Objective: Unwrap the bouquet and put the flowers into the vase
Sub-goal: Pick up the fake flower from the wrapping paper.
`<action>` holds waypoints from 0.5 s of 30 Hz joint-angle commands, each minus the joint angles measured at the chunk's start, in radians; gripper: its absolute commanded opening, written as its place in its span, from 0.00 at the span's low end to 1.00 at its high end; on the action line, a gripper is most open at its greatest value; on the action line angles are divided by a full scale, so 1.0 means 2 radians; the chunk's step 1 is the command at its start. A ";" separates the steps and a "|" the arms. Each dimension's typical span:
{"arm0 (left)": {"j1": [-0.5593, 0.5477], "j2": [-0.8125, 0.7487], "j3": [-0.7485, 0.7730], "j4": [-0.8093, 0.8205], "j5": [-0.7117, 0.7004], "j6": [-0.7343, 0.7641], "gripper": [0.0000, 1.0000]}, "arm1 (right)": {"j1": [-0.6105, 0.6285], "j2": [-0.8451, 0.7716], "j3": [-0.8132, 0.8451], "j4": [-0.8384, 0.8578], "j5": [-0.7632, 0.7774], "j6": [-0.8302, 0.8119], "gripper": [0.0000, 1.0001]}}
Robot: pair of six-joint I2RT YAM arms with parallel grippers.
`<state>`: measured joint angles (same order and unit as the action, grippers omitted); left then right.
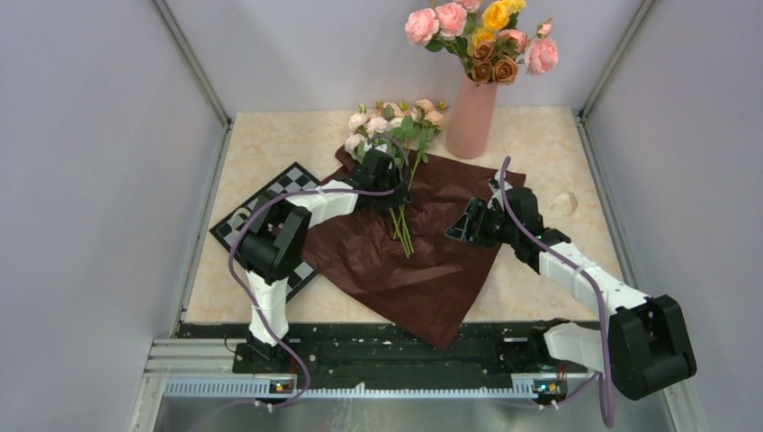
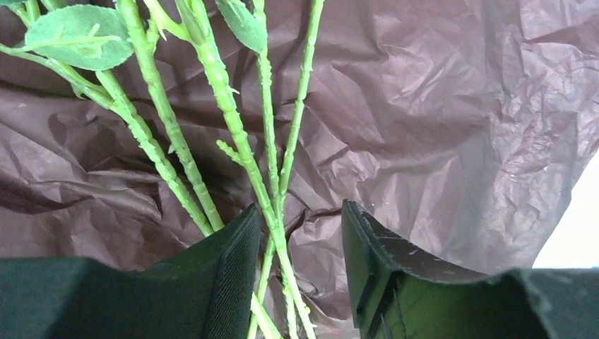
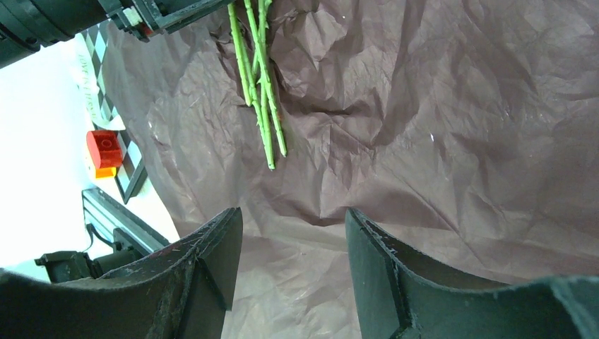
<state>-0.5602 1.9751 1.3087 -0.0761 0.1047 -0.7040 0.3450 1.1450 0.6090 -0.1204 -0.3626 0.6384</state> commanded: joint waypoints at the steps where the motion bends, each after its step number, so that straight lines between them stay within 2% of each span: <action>1: -0.002 0.009 0.021 0.002 -0.020 0.007 0.48 | 0.002 -0.013 0.004 0.010 -0.003 -0.007 0.57; 9: -0.002 0.013 0.018 0.002 -0.023 -0.005 0.35 | 0.003 -0.008 0.001 0.004 0.003 -0.011 0.57; 15: -0.002 -0.001 -0.001 0.025 -0.022 -0.023 0.15 | 0.002 -0.012 0.002 -0.005 0.012 -0.013 0.57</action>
<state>-0.5617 2.0060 1.3178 -0.0826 0.0765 -0.7216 0.3450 1.1450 0.6090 -0.1314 -0.3557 0.6289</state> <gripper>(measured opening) 0.203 0.570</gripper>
